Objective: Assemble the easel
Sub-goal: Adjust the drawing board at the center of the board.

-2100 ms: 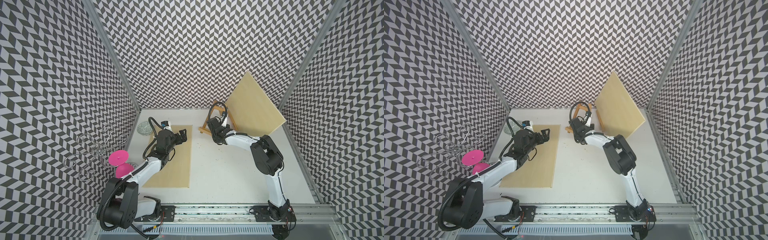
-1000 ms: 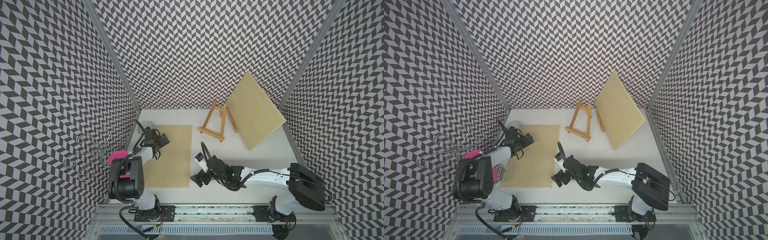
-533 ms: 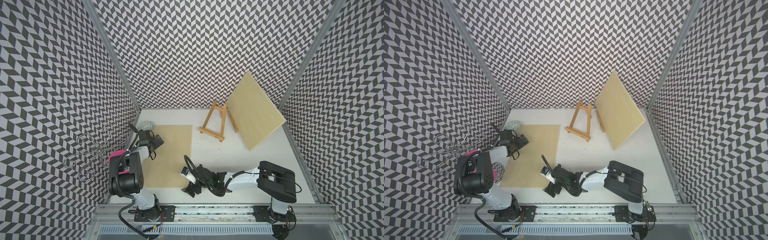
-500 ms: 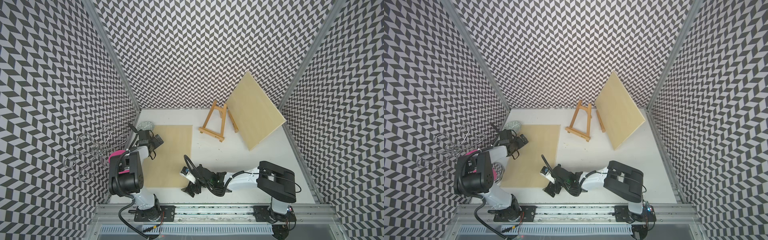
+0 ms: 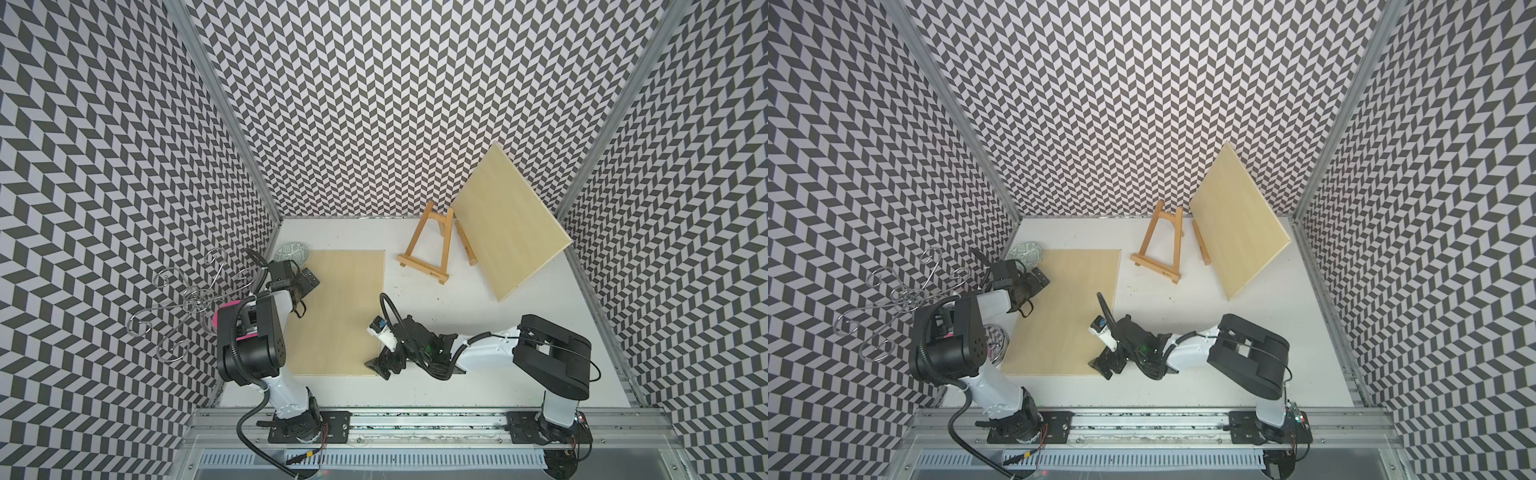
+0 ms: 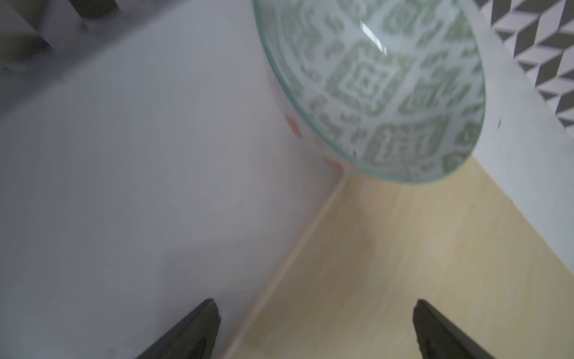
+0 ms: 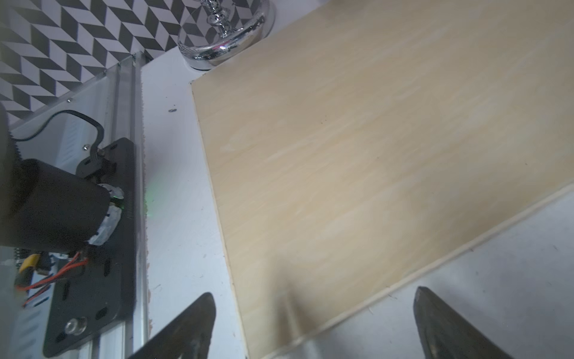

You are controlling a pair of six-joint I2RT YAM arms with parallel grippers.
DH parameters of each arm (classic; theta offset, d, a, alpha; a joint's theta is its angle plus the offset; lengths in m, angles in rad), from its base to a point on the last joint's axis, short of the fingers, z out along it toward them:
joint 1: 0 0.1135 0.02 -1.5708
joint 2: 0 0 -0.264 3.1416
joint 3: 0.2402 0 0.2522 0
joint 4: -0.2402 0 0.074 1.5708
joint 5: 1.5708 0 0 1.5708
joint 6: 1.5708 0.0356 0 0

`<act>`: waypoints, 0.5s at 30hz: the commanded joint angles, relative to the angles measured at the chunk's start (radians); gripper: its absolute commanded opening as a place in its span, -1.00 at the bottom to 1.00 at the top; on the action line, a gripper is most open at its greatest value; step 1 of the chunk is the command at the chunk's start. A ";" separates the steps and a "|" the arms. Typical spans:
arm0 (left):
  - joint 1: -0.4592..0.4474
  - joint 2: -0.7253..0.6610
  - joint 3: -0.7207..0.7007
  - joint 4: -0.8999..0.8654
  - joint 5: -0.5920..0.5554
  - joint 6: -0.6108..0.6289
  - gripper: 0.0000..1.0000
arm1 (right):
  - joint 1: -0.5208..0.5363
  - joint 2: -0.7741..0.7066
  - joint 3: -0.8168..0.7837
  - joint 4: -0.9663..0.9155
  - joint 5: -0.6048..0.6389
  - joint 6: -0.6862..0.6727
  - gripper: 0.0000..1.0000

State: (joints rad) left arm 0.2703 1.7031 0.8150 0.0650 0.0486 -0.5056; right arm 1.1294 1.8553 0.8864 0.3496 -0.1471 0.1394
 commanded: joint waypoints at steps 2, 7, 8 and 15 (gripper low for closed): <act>0.003 0.056 -0.015 -0.096 0.014 -0.036 0.99 | -0.027 -0.018 -0.019 0.064 -0.063 0.047 0.95; -0.032 0.020 -0.049 -0.080 0.047 -0.028 0.99 | -0.058 -0.048 -0.058 0.088 -0.065 0.089 0.95; -0.046 0.017 -0.052 -0.087 0.054 -0.030 0.99 | -0.071 -0.049 -0.057 0.079 -0.070 0.107 0.95; -0.118 -0.031 -0.112 -0.082 0.135 -0.075 0.98 | -0.161 -0.108 -0.062 -0.025 -0.121 0.269 0.96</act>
State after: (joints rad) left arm 0.2020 1.6657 0.7540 0.1150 0.0856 -0.5236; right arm 0.9943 1.8046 0.8349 0.3317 -0.2390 0.3122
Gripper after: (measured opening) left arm 0.990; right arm 0.978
